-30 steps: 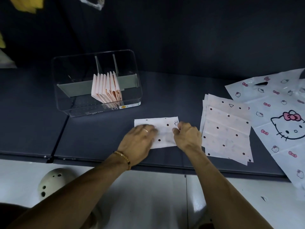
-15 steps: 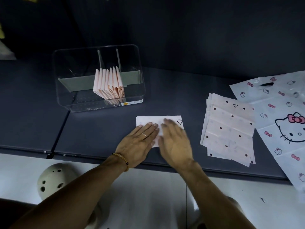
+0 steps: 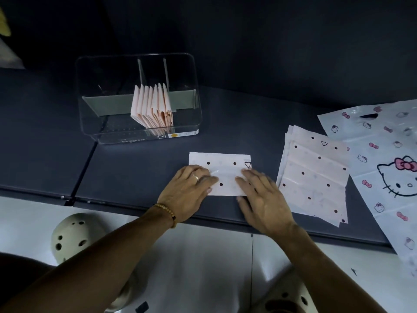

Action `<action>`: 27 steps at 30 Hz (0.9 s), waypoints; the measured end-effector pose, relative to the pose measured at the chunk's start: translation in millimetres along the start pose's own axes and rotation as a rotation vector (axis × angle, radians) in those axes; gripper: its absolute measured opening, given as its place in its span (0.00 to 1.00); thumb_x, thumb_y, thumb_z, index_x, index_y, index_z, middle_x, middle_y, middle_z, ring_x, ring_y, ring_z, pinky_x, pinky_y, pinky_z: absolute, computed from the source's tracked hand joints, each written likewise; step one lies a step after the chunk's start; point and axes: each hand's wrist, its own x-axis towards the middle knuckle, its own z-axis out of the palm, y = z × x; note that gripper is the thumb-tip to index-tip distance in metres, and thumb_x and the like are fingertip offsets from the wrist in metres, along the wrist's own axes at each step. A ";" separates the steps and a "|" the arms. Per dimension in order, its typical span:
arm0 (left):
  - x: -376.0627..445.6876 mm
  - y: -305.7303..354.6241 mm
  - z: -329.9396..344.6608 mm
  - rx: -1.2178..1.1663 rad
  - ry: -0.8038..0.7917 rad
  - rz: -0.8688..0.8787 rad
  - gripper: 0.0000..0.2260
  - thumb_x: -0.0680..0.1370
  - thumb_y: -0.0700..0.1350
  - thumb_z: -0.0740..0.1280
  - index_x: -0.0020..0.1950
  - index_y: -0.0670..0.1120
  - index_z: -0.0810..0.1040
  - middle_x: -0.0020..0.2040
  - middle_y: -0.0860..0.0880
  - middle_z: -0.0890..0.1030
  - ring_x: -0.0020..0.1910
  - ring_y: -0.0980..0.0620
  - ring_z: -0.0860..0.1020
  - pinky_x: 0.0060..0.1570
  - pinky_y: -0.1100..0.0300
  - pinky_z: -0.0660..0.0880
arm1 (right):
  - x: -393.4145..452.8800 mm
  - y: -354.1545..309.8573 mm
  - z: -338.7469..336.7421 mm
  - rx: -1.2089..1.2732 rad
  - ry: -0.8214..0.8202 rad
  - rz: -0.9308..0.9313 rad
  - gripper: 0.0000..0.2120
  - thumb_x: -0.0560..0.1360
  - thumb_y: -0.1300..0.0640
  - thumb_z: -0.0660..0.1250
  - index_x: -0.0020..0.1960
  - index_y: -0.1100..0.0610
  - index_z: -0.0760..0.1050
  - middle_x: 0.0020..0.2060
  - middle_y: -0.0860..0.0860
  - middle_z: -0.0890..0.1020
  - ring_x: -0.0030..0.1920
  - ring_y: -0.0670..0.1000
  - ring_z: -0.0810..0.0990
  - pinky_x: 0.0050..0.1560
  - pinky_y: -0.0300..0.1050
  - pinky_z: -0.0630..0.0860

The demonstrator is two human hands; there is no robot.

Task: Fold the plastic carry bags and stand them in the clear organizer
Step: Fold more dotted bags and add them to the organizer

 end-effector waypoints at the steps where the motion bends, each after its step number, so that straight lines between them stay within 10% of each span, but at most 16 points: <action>1: 0.0 -0.3 0.1 -0.002 -0.003 0.003 0.15 0.80 0.49 0.59 0.65 0.50 0.74 0.60 0.49 0.75 0.61 0.46 0.69 0.63 0.50 0.69 | 1.3 -5.6 1.0 0.016 -0.008 -0.015 0.20 0.73 0.54 0.71 0.63 0.59 0.76 0.62 0.57 0.78 0.62 0.59 0.77 0.61 0.57 0.74; 7: 0.2 0.5 -2.0 -0.016 -0.061 -0.041 0.23 0.77 0.59 0.57 0.68 0.49 0.71 0.63 0.49 0.75 0.63 0.48 0.68 0.66 0.50 0.67 | 13.4 -11.2 3.7 -0.024 0.107 0.037 0.17 0.67 0.63 0.75 0.55 0.60 0.80 0.49 0.56 0.84 0.50 0.58 0.82 0.46 0.52 0.79; 14: 2.9 7.4 -9.8 -0.046 0.141 -0.075 0.12 0.75 0.38 0.65 0.56 0.48 0.80 0.51 0.50 0.81 0.52 0.45 0.76 0.49 0.51 0.73 | 25.5 -7.0 -11.2 0.187 0.018 0.195 0.10 0.74 0.59 0.68 0.55 0.57 0.80 0.47 0.55 0.84 0.48 0.59 0.81 0.49 0.50 0.76; 20: 20.1 3.6 -30.9 -0.406 0.035 -0.539 0.08 0.78 0.47 0.65 0.52 0.47 0.82 0.45 0.43 0.81 0.45 0.41 0.78 0.43 0.54 0.73 | 33.8 3.0 -17.1 0.500 -0.141 0.581 0.06 0.77 0.52 0.65 0.51 0.50 0.79 0.46 0.51 0.83 0.48 0.55 0.79 0.45 0.40 0.70; 27: 27.2 -4.0 -32.9 -0.289 -0.045 -0.712 0.18 0.76 0.54 0.67 0.31 0.46 0.67 0.34 0.46 0.75 0.41 0.41 0.76 0.35 0.56 0.70 | 38.8 -2.6 -7.3 0.501 -0.082 0.718 0.09 0.76 0.48 0.67 0.48 0.53 0.80 0.43 0.52 0.84 0.48 0.55 0.80 0.51 0.44 0.74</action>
